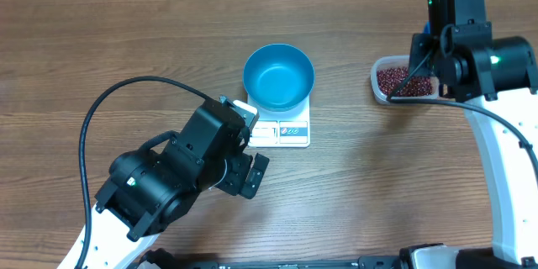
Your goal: Scoop item into bowl and weigh 150g on scale
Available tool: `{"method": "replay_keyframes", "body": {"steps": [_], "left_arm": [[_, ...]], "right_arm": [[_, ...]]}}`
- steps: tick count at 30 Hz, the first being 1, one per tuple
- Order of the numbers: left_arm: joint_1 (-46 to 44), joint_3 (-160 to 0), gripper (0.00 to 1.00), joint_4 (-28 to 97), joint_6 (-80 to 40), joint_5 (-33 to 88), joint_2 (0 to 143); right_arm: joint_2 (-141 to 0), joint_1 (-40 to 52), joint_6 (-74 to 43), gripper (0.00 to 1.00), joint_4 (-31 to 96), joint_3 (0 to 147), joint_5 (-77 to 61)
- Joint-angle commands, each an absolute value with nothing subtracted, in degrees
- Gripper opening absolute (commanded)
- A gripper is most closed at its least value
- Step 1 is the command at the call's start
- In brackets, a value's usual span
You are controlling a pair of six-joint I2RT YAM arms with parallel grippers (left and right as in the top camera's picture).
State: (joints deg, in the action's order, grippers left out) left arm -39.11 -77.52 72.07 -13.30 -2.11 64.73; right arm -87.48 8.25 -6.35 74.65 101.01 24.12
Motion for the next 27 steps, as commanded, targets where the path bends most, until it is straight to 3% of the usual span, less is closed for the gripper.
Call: {"method": "replay_keyframes", "body": {"steps": [1,16,27], "left_arm": [[-39.03,-78.24,0.99,72.01,-12.4,-1.91,64.49],[-39.03,-78.24,1.0,72.01,-12.4,-1.89,64.49],[-39.03,-78.24,1.0,72.01,-12.4,-1.89,64.49]], "right_arm": [[-88.55,8.08,-5.89,0.04,76.07,102.67,32.01],[-95.5,8.29,1.65,0.04,76.03,102.61,31.48],[-103.85,8.29,-0.69,0.04,76.23,102.59,33.26]]}}
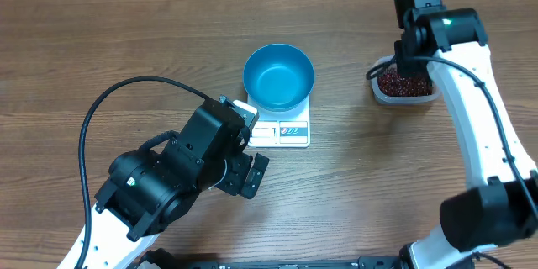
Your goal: Scoop item into bowl and weigh 150g on scale
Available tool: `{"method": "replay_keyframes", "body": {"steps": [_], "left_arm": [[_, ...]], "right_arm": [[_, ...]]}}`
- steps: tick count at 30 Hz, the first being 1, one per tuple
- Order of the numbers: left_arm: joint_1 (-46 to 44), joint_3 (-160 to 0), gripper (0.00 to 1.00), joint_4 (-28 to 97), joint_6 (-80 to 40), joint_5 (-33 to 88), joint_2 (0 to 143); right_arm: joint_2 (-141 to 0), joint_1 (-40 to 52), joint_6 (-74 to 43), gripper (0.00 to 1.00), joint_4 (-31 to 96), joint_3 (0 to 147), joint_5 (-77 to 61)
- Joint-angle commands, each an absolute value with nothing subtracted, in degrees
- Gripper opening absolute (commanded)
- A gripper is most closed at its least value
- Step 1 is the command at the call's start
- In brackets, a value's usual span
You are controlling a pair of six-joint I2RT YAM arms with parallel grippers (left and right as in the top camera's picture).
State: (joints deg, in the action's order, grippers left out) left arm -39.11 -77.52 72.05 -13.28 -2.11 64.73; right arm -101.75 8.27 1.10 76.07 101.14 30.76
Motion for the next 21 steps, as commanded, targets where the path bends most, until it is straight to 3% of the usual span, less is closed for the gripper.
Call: {"method": "replay_keyframes", "body": {"steps": [1,21], "left_arm": [[-39.03,-78.24,1.0,72.01,-12.4,-1.91,64.49],[-39.03,-78.24,0.99,72.01,-12.4,-1.91,64.49]], "right_arm": [[-104.6,8.29,-2.22,0.04,76.53,102.56,35.27],[-106.98,11.25,-2.79,0.04,72.49,102.39,36.1]]}}
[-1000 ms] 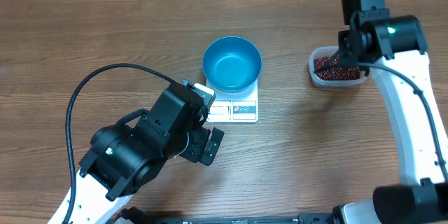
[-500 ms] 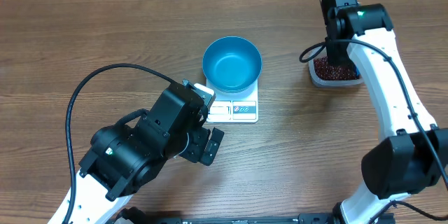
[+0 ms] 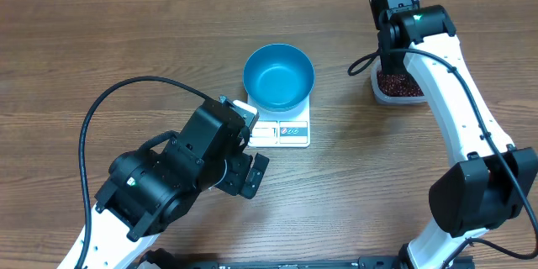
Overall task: Scoop item into bowl and weigh 150g on scale
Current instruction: 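Lower the scoop with the right gripper into the red beans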
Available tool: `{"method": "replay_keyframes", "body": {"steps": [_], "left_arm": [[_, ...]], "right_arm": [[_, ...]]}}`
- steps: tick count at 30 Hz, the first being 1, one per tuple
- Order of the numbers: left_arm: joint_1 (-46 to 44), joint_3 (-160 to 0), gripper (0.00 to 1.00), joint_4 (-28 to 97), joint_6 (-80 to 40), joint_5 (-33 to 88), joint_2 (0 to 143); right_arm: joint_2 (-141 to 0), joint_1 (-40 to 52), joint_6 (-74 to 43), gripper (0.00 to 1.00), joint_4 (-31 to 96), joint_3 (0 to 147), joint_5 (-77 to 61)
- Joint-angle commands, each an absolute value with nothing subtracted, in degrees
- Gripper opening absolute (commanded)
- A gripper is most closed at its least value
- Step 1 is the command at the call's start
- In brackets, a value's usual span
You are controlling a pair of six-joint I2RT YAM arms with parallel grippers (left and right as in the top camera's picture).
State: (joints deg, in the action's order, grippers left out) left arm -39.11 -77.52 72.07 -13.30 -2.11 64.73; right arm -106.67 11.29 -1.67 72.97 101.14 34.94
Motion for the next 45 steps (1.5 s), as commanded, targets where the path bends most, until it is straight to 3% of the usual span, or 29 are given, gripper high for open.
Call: {"method": "replay_keyframes", "body": {"steps": [1,27,45], "left_arm": [[-39.03,-78.24,1.0,72.01,-12.4,-1.91,64.49],[-39.03,-78.24,1.0,72.01,-12.4,-1.89,64.49],[-39.03,-78.24,0.99,72.01,-12.4,-1.89,64.49]], "right_arm": [[-107.15,11.2,-2.76,0.04,72.53,102.39,36.42],[-113.93,11.2,-5.96,0.04,75.59,102.28,38.46],[-115.0,11.18,-2.9,0.04,74.89,102.28,25.74]]}}
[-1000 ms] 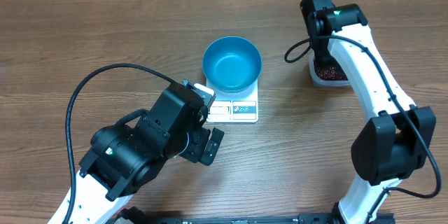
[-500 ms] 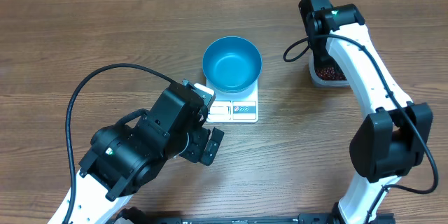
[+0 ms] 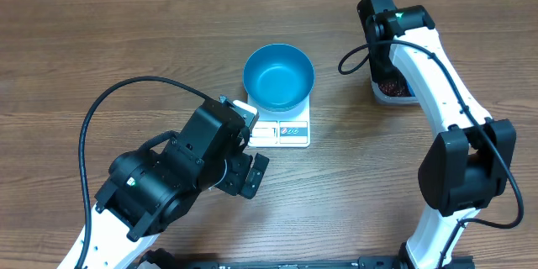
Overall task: Scoop item into bowl and weigh 150g on scale
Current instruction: 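Lower the scoop with the right gripper into the red beans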
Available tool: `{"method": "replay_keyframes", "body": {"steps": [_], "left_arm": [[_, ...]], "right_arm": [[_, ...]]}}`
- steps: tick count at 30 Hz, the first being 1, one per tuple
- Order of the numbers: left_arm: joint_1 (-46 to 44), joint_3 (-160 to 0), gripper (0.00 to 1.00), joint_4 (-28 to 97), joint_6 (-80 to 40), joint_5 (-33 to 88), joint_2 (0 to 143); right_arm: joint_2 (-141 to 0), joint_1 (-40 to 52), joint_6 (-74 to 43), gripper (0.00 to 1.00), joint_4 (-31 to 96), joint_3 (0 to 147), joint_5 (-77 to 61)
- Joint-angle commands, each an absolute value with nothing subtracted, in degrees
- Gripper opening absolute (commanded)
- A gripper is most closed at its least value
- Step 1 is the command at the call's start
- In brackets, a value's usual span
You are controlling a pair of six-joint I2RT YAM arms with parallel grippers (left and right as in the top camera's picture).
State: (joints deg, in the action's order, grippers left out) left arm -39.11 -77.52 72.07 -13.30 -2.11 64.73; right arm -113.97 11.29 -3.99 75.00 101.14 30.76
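A blue bowl (image 3: pixel 278 76) stands with nothing in it on the white scale (image 3: pixel 282 132) at the table's middle. Right of it is a clear container of red beans (image 3: pixel 392 90), mostly covered by my right arm. The right wrist (image 3: pixel 385 18) hangs over the container's far left corner, and its fingers are hidden beneath it. No scoop shows. My left gripper (image 3: pixel 250 176) rests low on the table, just below and left of the scale. Its fingers are too dark to read.
A black cable (image 3: pixel 109 109) loops from the left arm across the left half of the wooden table. The right arm's white links (image 3: pixel 437 84) stretch from the front right edge up over the container.
The right wrist has moved a little further left and now sits past the container's left edge. The forearm covers more of the beans. Left arm, bowl and scale are unchanged.
At first the right wrist was over the right side of the bean container, with a thin dark rod slanting into the beans. Then it stood behind the container, then further left, and now at its far left corner. The left arm never moved and the bowl stayed bare.
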Motion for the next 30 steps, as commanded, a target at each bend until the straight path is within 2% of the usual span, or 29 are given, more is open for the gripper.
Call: {"method": "replay_keyframes", "body": {"steps": [1,13,30], "left_arm": [[-39.03,-78.24,1.0,72.01,-12.4,-1.89,64.49],[-39.03,-78.24,1.0,72.01,-12.4,-1.91,64.49],[-39.03,-78.24,1.0,72.01,-12.4,-1.91,64.49]], "right_arm": [[-115.0,11.18,-2.92,0.04,74.87,102.28,25.39],[-115.0,10.85,-0.05,0.04,74.0,102.28,17.34],[-115.0,4.1,3.18,0.04,70.35,102.28,-0.71]]}}
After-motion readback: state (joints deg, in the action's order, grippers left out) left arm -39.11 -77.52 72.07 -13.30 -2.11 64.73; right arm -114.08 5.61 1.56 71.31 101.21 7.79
